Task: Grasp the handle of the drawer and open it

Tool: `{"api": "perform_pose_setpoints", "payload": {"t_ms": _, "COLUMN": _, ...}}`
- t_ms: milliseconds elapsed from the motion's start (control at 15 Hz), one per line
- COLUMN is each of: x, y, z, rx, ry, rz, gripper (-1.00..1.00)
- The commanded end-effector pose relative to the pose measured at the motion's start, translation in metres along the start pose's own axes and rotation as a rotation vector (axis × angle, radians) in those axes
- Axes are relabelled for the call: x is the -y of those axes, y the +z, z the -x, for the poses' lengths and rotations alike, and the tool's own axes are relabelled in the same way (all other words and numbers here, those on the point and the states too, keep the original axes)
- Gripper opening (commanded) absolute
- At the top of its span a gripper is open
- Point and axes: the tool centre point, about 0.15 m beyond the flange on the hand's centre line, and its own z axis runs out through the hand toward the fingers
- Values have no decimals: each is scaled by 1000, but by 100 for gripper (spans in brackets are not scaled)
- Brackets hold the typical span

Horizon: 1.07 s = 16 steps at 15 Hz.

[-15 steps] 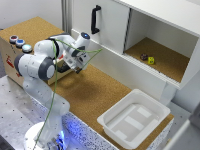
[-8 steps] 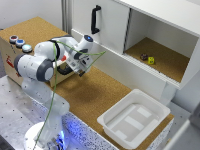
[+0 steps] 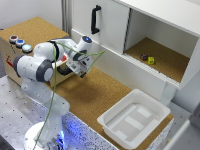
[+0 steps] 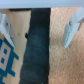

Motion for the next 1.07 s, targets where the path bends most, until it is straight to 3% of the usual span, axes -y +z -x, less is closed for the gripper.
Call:
{"api": "perform_pose_setpoints", "payload": {"t_ms": 0, "x": 42, "y": -104, "z": 8, "rx": -220, "ry": -51, "rz": 323, "gripper": 100}}
{"api": "perform_pose_setpoints", "payload": {"t_ms": 67, "x": 57, "y": -121, "z": 8, "rx": -247, "ry": -98, "rz": 340, "gripper": 100}}
{"api": "perform_pose_setpoints", "payload": {"t_ms": 200, "x": 84, "y": -136, "z": 6, "rx": -244, "ry": -198, "rz": 327, "gripper": 100}}
{"api": "perform_pose_setpoints", "payload": {"t_ms": 333, "x": 110, "y": -126, "z": -3, "rx": -158, "ry": -296, "rz": 330, "gripper": 100}}
{"api": "perform_pose_setpoints", "payload": {"t_ms": 533, "x": 149, "y": -107, "z": -8, "rx": -30, "ry": -463, "rz": 251, "gripper": 100}}
{"api": "perform_pose_setpoints", "payload": {"t_ms": 667, "x": 172, "y": -95, "z": -12, "rx": 28, "ry": -555, "rz": 240, "gripper": 100}}
{"api": "perform_pose_setpoints", "payload": {"t_ms": 1000, "x": 222, "y": -42, "z": -4, "rx": 156, "ry": -828, "rz": 312, "gripper": 100}}
